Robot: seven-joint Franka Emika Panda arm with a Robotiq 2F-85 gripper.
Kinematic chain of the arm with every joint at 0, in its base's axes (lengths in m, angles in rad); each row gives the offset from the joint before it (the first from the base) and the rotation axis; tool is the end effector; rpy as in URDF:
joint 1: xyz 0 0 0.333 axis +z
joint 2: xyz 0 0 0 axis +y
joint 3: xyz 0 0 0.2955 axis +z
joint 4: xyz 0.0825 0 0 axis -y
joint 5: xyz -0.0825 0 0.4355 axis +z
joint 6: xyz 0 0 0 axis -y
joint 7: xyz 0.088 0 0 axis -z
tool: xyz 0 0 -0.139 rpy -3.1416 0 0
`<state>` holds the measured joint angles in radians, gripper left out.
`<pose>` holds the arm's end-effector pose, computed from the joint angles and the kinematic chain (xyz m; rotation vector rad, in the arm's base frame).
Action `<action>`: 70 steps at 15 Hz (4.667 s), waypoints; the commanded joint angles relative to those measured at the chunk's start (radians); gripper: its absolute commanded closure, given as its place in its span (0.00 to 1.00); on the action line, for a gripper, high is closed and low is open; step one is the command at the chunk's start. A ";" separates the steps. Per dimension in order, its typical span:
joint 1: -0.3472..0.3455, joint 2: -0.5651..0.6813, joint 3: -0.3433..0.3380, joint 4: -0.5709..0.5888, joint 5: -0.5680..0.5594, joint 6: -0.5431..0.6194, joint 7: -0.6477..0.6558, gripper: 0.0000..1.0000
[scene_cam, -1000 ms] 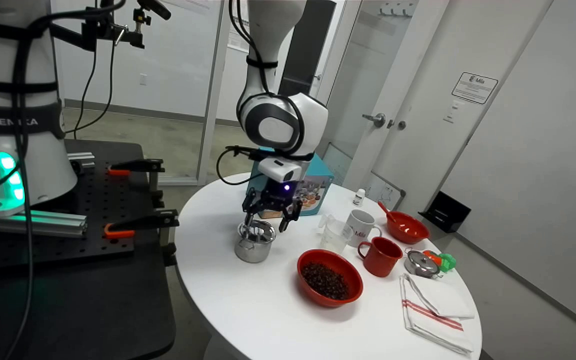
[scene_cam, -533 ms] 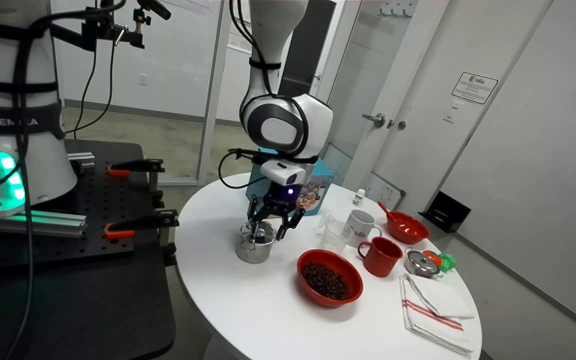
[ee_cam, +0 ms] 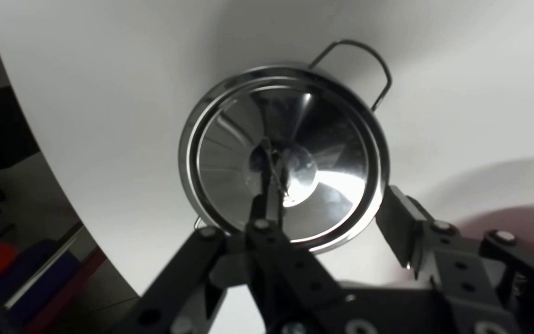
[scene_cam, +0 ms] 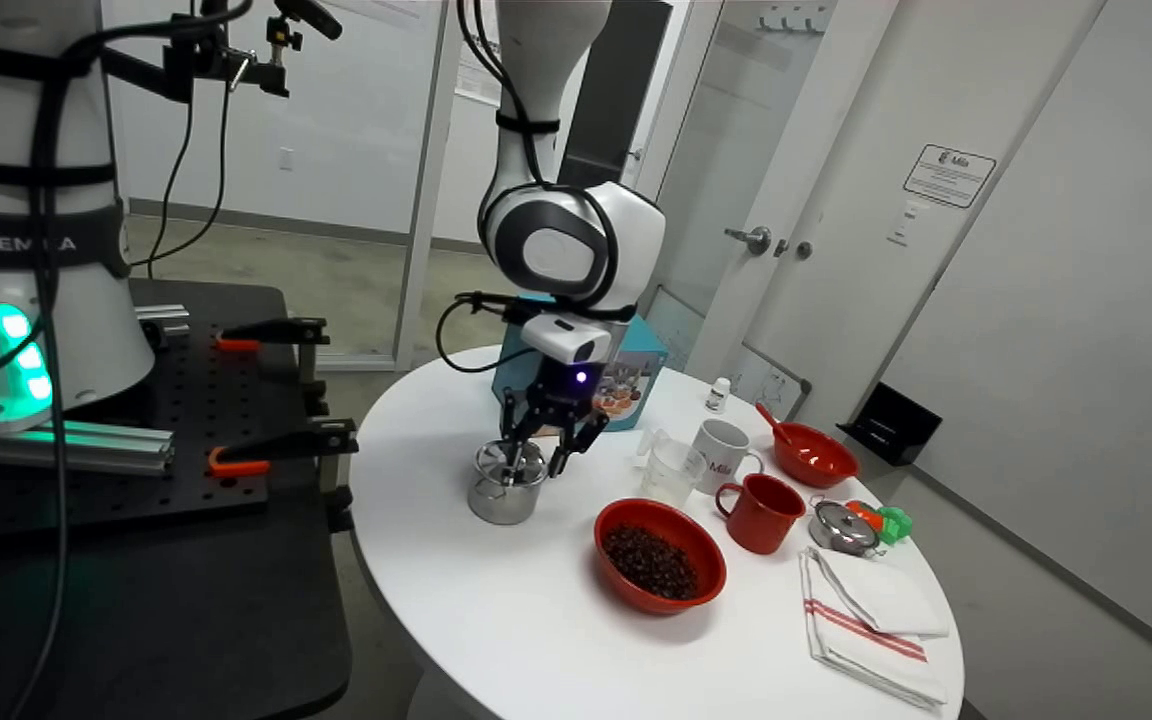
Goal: Remove the lid from the silver pot.
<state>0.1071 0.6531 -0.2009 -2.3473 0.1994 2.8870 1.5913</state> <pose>0.4589 -0.0803 -0.0417 1.8223 -2.4085 -0.0141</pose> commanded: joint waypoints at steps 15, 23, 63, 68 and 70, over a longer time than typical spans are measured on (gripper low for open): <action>0.081 -0.112 -0.097 0.152 -0.135 -0.386 0.153 0.72; 0.112 0.090 -0.081 0.496 -0.313 -0.532 0.380 0.72; 0.061 0.249 -0.032 0.534 -0.214 -0.290 0.343 0.00; 0.054 0.277 -0.025 0.574 -0.198 -0.316 0.350 0.00; 0.054 0.275 -0.026 0.571 -0.198 -0.315 0.350 0.00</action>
<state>0.1581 0.9248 -0.2234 -1.7811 -0.0050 2.5747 1.9455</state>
